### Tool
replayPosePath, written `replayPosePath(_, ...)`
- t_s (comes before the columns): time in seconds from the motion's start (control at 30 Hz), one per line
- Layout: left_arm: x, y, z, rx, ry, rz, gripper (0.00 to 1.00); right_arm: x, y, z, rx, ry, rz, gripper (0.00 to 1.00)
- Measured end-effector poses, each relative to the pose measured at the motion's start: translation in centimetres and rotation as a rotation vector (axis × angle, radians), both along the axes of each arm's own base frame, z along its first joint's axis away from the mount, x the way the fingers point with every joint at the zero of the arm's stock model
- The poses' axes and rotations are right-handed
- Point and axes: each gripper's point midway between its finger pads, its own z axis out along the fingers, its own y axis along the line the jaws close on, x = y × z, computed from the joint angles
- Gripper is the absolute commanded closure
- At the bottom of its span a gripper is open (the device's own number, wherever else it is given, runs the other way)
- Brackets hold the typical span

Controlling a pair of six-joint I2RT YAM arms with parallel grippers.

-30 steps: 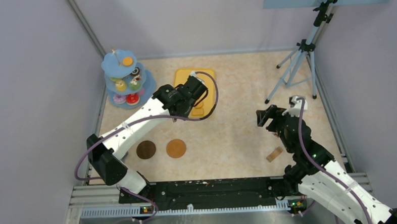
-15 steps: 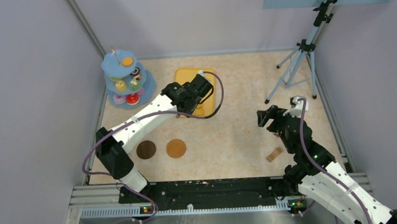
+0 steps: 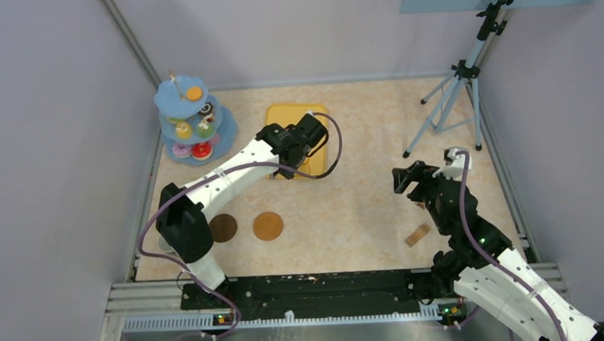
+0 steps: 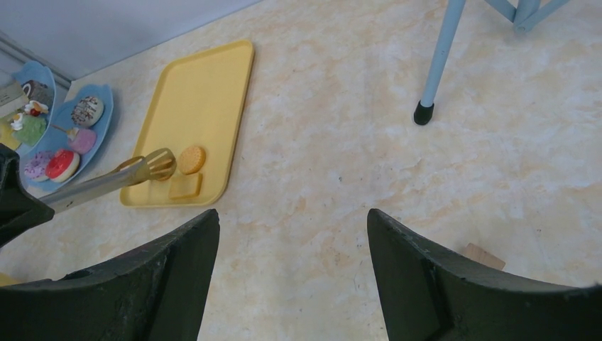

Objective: Serve the afternoon tea

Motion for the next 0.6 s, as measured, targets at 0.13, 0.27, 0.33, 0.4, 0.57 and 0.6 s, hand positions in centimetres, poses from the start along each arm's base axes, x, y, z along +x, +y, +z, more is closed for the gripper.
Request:
replayPosePath(0.13, 0.08, -0.04, -0.57, 0.013, 0.013, -0.001, 0.59, 0.0, 0.0, 0.0, 0.0, 0.0, 0.0, 0.25)
replayPosePath(0.27, 0.07, -0.1, -0.65, 0.017, 0.02, -0.013, 0.61, 0.0, 0.0, 0.0, 0.0, 0.0, 0.0, 0.25)
replayPosePath(0.33, 0.09, -0.12, -0.77, 0.022, 0.025, -0.018, 0.62, 0.0, 0.0, 0.0, 0.0, 0.0, 0.0, 0.25)
replayPosePath(0.4, 0.17, -0.2, -0.85, 0.025, 0.027, -0.021, 0.64, 0.0, 0.0, -0.01, -0.001, 0.0, 0.0, 0.25)
replayPosePath(0.57, 0.33, -0.39, -0.94, 0.03, 0.033, -0.022, 0.7, 0.01, 0.01, -0.03, 0.0, 0.001, 0.0, 0.25)
replayPosePath(0.6, 0.33, -0.36, -0.92, 0.031, 0.033, -0.022, 0.71, 0.01, 0.01, -0.03, 0.0, 0.001, 0.0, 0.25)
